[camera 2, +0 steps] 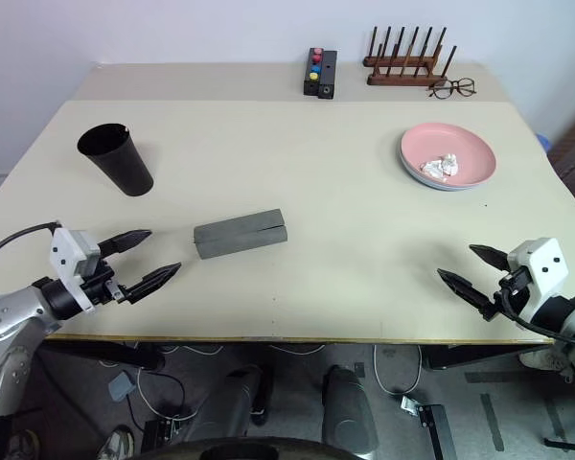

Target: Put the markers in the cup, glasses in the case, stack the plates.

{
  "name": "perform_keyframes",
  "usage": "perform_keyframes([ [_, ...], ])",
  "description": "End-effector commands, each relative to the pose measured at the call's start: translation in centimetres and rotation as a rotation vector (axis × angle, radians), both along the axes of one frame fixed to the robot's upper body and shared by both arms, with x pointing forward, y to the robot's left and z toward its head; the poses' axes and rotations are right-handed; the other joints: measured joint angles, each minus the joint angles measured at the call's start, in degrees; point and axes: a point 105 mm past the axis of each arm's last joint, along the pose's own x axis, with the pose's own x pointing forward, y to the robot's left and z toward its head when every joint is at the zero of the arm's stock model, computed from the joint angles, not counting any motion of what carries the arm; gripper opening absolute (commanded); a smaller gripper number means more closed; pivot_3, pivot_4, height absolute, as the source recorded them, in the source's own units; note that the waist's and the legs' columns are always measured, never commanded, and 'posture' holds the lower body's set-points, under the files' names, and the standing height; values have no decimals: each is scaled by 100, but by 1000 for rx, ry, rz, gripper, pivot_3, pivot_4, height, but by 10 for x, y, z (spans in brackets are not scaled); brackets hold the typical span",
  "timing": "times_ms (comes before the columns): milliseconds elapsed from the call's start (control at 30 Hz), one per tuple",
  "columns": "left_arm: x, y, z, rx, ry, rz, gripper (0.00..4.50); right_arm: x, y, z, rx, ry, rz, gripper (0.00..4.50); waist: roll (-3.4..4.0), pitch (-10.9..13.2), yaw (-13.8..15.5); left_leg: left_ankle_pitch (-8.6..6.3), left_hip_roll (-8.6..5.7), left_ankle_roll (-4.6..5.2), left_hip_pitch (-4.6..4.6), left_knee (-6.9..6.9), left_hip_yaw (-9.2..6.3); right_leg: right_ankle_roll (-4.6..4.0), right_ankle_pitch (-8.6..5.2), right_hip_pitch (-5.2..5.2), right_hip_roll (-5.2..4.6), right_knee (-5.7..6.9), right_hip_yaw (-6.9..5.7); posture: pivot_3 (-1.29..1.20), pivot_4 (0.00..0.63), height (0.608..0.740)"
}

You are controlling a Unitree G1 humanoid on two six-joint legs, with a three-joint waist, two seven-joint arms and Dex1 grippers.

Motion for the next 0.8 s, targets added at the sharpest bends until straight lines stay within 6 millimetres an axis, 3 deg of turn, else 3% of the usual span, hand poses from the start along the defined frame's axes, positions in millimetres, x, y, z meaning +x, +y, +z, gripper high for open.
perform_keyframes([
  [33,-4,-6,10,-11,-26,-35,4500,2,-1,12,-2,-56,0,3867,0,0,-8,0,0,0,0,0,0,0,0,0,0,0,0,0,150,740],
  [433,-12,6,-14,-13,12,-30,4500,8,1,18,15,-68,28,3867,0,0,2,0,0,0,0,1,3,0,0,1,-1,-1,0,0,150,740],
  [667,-16,0,-17,-23,20,-38,4500,12,-8,20,8,-64,36,3867,0,0,17,0,0,0,0,1,4,0,0,1,-2,-2,0,0,150,740],
  [800,-19,2,-22,-21,35,-28,4500,6,-2,12,14,-40,57,3867,0,-1,9,0,1,0,1,0,4,0,0,1,-1,-1,0,0,150,740],
])
